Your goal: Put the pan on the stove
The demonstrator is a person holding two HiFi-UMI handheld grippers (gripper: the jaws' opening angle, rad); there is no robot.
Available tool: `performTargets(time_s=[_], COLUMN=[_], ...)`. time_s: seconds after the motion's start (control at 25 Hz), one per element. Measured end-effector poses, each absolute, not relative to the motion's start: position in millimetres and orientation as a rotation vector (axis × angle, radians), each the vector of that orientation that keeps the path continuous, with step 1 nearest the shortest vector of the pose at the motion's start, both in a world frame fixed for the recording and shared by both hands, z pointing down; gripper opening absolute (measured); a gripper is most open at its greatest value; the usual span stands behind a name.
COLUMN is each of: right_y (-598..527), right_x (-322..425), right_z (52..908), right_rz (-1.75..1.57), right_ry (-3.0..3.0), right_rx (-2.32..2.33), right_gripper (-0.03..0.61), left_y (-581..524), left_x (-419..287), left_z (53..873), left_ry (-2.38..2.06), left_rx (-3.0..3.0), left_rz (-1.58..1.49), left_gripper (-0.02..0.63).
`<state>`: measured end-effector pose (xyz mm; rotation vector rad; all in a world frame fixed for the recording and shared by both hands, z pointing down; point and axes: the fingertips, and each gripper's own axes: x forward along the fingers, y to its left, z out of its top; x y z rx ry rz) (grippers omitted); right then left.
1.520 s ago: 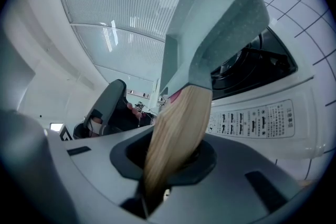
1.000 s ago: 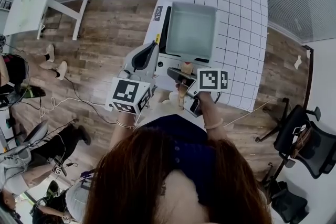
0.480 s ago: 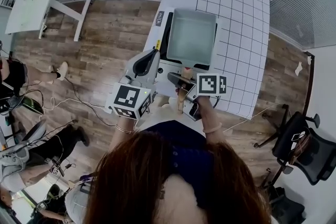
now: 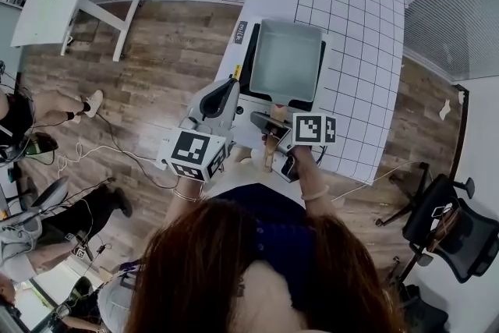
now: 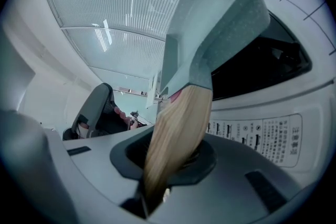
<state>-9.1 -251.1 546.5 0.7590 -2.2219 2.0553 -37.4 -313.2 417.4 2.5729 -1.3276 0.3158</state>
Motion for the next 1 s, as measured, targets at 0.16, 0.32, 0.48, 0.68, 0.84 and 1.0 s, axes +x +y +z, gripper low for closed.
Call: performTargets(time_s=[0.16,0.32,0.48,0.68,0.84,1.0], right_y=[-251.2,-253.5,-255.8,-255.0,-257.1,-257.2], right_x=[-8.9,-8.1,-8.1,-12.5,-12.7,-11.2], right_z=[547.3,549.0,549.1,550.0,549.6,551.1], right_rz=[2.066,2.069,2.078,2.083,2.084,2.083], right_ry=[-2.220,-2.216,-2.213,-2.213,-2.215,-2.216], right_rx=[0.748,0.748,0.743,0.728,0.730,0.733], right_gripper=[0.074,0.074,0.074,0.074,0.074,0.074], left_y=[-313.2,-313.7,-314.7,-314.0,-315.9,-314.8], left_x=[-36.2,-36.5,-36.4,-35.7,-34.8,-35.4], left_z=[418.5,419.3,420.2,421.6,420.7,421.0], left_ry=[-1.329,-1.327,-1.332,-1.333,-1.330,-1.334], left_rx=[2.569,2.566,2.563,2.557,2.561,2.557], left_rz=[0.323,0.335,0.338,0.336,0.340,0.343], left_gripper=[0.010,0.009,0.010,0.010,0.010,0.010])
